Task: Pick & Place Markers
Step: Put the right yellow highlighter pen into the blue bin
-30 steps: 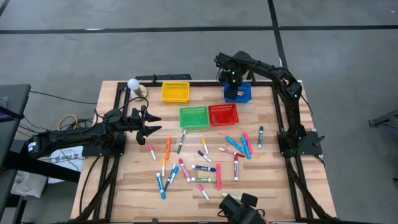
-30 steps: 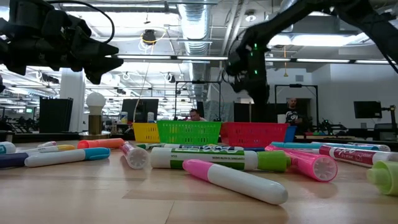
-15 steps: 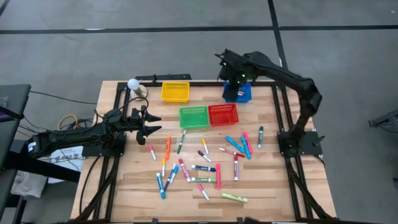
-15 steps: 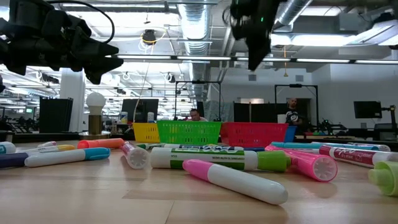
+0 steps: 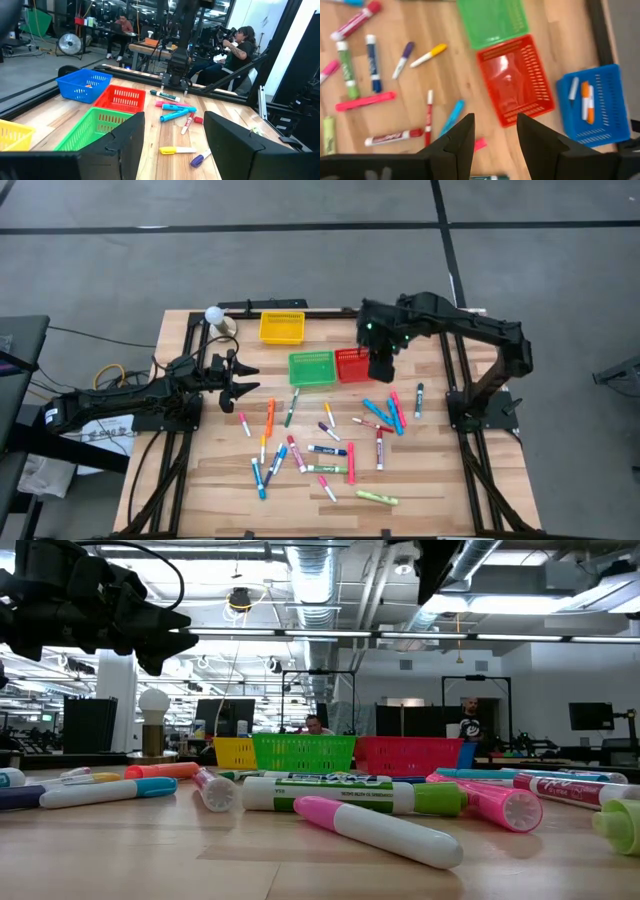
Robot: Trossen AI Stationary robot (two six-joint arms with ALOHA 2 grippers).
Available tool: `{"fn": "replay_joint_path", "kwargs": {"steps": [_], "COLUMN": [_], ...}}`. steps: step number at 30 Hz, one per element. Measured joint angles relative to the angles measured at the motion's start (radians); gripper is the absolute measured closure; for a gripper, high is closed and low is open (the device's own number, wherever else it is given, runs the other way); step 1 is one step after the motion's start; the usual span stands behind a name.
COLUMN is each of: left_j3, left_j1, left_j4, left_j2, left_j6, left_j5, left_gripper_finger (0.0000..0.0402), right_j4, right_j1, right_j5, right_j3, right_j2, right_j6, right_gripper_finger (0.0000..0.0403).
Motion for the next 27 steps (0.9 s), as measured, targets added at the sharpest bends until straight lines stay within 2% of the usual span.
{"fn": "replay_joint_path", "kwargs": {"steps": [12, 20, 27], "left_j3": [0.000, 0.000, 0.000], "left_j1": [0.000, 0.000, -0.001], "left_j4": [0.000, 0.000, -0.001], "left_j2": [0.000, 0.003, 0.017], "left_j6": [0.000, 0.000, 0.000], "left_j5": [0.000, 0.000, 0.000], "left_gripper_finger": [0.0198, 0.0198, 0.0198], "right_j4": [0.064, 0.169, 0.118], "right_j1": [0.078, 0.153, 0.206], "right_j5": [0.000, -0.026, -0.048], "right_j3": [0.000, 0.000, -0.001], "right_j2": [0.045, 0.133, 0.251], "right_j6": [0.024, 0.229, 0.471], "right_gripper_finger": [0.0269, 0.0264, 0.0266]}}
